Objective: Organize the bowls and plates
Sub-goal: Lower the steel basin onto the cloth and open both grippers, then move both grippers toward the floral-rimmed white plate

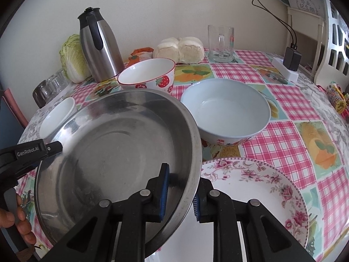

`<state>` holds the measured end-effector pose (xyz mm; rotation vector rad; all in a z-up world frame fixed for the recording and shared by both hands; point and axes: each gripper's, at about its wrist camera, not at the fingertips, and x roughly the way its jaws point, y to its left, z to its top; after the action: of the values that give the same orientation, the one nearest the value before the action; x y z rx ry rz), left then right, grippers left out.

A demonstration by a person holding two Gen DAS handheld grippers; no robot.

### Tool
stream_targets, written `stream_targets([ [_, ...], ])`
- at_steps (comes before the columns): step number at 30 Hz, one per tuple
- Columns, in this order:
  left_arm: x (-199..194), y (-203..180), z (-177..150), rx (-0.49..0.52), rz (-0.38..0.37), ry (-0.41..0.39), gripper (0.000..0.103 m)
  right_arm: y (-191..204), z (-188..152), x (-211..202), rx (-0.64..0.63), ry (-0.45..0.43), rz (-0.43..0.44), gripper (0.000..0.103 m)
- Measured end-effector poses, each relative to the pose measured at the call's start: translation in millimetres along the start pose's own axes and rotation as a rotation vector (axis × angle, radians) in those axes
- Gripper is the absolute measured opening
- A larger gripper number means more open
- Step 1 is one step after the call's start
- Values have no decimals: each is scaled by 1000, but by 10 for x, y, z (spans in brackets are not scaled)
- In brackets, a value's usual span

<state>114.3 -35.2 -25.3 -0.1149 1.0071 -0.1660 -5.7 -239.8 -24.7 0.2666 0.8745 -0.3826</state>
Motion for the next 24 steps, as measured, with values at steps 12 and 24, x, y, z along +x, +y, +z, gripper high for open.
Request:
stream_targets([
  [12, -121, -27, -35, 26, 17, 63, 87, 9, 49, -289, -20, -66, 5, 74],
  [24, -211, -178, -76, 173, 154, -14, 102, -210, 64, -259, 79, -65, 12, 103],
])
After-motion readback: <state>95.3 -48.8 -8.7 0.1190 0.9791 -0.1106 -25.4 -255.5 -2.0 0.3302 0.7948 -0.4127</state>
